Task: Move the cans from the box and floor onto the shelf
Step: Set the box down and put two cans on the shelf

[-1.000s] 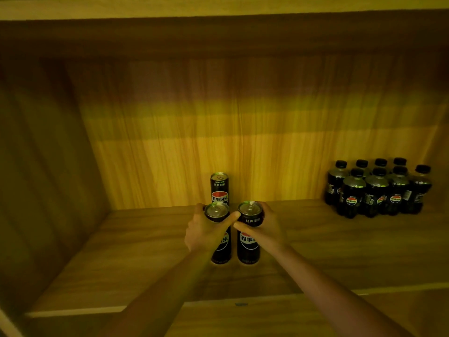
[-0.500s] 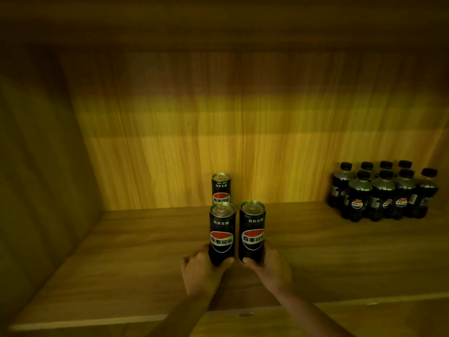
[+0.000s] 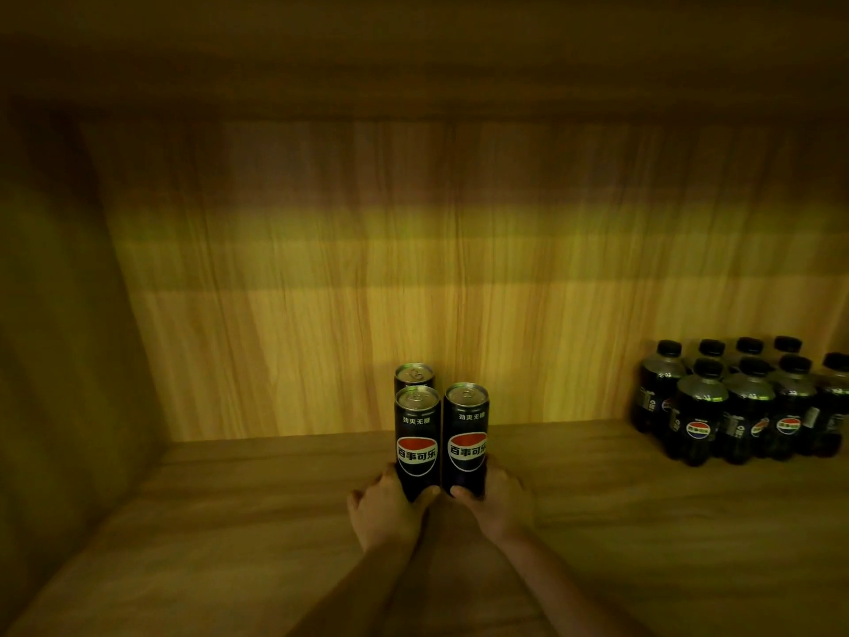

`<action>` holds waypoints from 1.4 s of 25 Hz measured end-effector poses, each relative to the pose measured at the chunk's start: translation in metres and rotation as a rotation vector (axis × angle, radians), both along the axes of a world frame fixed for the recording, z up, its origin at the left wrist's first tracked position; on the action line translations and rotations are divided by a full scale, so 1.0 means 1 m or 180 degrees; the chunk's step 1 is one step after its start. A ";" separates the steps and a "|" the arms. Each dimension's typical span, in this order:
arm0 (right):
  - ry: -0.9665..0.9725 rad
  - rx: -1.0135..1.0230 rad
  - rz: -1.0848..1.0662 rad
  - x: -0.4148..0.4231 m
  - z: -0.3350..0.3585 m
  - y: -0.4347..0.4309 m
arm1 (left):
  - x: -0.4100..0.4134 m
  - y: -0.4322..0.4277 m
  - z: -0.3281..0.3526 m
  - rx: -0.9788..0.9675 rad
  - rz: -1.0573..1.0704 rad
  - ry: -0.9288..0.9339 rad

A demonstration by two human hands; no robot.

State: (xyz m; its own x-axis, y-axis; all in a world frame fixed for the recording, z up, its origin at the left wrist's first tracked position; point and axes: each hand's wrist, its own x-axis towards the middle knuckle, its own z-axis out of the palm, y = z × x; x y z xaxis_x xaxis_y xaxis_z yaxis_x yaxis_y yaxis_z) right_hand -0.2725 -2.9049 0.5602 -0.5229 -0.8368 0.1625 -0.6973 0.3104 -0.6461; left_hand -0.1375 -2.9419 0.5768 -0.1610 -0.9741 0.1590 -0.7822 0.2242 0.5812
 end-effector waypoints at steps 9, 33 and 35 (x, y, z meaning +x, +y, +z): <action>-0.0135 0.0007 0.0045 -0.003 0.004 -0.005 | -0.003 -0.005 -0.002 -0.0093 -0.0036 -0.0133; 0.0257 -0.0101 0.0682 0.105 0.060 0.180 | 0.134 0.152 0.024 -0.0524 -0.0802 -0.0615; 0.0397 -0.0083 0.0869 0.120 0.050 0.204 | 0.153 0.179 0.011 -0.0632 -0.0826 -0.0607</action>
State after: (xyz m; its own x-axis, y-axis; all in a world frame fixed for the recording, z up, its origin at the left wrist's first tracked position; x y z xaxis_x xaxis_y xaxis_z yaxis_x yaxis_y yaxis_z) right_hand -0.1530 -2.7014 0.6098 -0.2539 -0.9383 0.2347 -0.8272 0.0849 -0.5554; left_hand 0.0157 -2.7627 0.5882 -0.4433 -0.8502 0.2839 -0.7746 0.5227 0.3561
